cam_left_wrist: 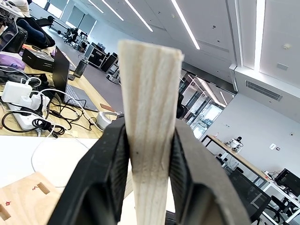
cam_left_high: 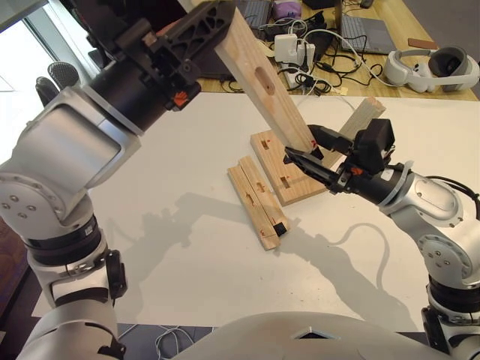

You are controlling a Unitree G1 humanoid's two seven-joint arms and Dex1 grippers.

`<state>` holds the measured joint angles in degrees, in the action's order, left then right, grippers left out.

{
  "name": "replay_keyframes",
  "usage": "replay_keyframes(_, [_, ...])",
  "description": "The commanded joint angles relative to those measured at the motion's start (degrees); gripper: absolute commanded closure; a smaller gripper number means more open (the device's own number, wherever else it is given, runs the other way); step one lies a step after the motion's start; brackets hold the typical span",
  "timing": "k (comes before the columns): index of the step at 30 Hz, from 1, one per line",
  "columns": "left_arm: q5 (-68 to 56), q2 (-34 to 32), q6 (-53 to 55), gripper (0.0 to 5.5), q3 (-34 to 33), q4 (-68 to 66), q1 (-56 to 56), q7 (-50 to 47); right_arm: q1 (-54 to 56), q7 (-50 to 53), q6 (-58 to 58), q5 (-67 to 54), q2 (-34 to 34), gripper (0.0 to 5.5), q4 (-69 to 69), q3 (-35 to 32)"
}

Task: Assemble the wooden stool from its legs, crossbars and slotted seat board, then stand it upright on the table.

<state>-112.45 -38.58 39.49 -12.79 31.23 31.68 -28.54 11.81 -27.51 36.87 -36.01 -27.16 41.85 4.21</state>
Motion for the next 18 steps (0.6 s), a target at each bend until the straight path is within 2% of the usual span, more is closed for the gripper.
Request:
replay_keyframes(1, [-0.5, -1.49, -0.11, 4.48, 1.2, 1.25, -1.83, 0.74, 1.9, 0.44, -4.35, 3.98, 0.97, 3.04, -1.55, 0.34])
replay_keyframes(5, [-0.48, -0.37, -3.63, 4.48, -0.36, 1.07, -1.78, 0.7, 3.37, 1.66, -5.72, 2.82, 2.86, 2.32, -4.21, -3.64])
replay_keyframes(10, [1.13, -2.06, -6.85, 4.48, -4.31, -0.32, -4.52, -0.91, 11.26, 0.64, 1.6, -15.3, -0.82, 2.27, -13.74, -18.89])
replay_keyframes(14, [2.97, -2.05, -8.85, 4.48, -6.25, -1.66, -5.84, -2.55, 17.95, 2.9, 5.63, -26.46, -3.79, 2.27, -20.55, -26.73])
replay_keyframes(16, [5.56, -3.1, -8.76, 4.48, -7.13, -3.9, -6.29, -3.27, 19.77, 3.51, 5.14, -24.64, -6.77, 2.27, -26.35, -29.02])
replay_keyframes(18, [8.42, -4.66, -7.76, 4.48, -8.0, -5.3, -8.1, -4.38, 19.79, 4.64, 1.32, -15.19, -10.92, 2.27, -34.38, -28.33])
